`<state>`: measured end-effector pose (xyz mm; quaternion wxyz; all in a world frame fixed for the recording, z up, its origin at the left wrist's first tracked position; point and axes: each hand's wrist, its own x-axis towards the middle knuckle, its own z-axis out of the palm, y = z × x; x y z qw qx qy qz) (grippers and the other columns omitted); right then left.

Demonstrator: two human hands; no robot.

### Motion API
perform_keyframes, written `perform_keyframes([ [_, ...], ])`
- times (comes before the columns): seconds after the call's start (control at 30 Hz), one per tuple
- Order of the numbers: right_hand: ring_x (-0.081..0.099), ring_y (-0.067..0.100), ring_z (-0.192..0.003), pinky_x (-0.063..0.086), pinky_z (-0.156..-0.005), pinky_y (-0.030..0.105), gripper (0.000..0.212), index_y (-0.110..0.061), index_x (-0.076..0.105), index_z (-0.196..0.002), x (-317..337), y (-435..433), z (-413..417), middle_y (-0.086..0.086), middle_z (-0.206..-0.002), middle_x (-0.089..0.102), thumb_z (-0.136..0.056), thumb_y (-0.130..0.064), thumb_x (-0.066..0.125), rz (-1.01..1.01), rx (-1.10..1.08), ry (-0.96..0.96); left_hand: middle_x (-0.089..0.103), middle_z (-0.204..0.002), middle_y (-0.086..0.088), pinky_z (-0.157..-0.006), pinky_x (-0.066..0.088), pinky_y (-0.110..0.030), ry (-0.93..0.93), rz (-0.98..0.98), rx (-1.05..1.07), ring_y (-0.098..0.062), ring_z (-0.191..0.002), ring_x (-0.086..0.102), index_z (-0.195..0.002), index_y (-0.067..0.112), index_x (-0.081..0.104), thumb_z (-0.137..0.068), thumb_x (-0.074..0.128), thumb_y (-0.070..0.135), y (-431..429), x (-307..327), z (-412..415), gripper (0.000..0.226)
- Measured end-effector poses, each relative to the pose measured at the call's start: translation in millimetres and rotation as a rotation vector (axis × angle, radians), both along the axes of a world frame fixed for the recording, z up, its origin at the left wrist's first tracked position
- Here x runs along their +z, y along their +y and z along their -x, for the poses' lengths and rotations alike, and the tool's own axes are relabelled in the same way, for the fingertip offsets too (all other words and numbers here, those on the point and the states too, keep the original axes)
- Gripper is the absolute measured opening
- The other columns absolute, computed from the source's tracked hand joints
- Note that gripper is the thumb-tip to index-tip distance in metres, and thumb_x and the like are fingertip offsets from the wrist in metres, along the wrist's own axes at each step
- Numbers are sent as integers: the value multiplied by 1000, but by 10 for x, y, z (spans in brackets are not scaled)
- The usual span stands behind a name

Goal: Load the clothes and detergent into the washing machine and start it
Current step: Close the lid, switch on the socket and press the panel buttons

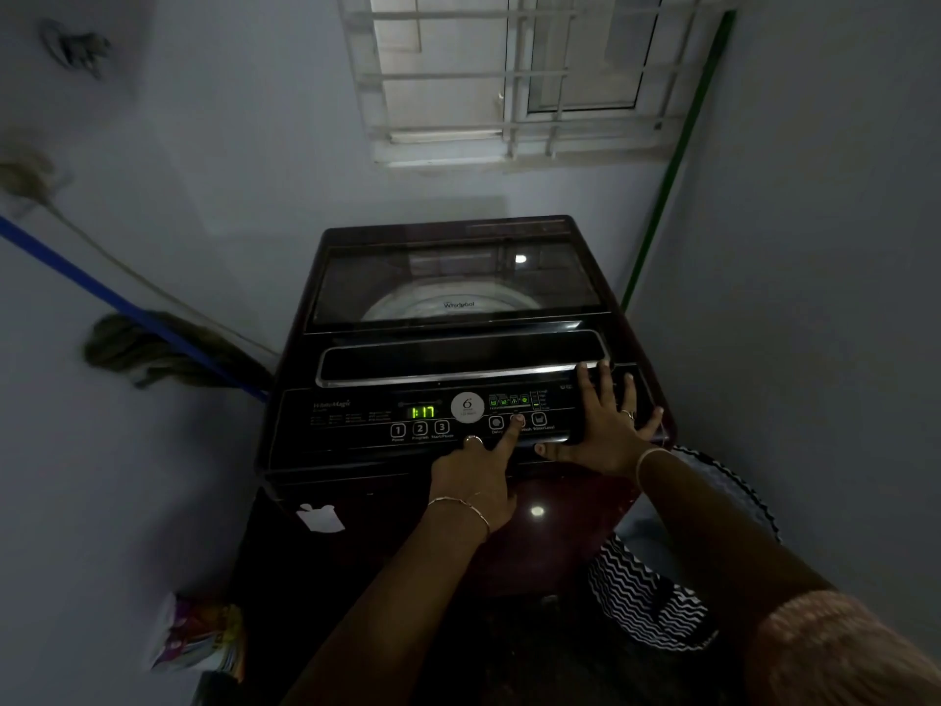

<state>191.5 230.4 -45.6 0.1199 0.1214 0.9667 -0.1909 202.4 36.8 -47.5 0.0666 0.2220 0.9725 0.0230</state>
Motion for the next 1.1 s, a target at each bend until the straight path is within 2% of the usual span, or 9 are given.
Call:
perform_keyframes([
  [1.1,-31,30,-141,-12,-105,70,132,-39,-23,-146,-9,27,3,-5,-153,-35,-57,-75,69,27,2,10,44,-130,-18,-81,48,-36,-37,8,16,-27,-104,59,-148,38,-15,-78,60,59,35,28,-44,105],
])
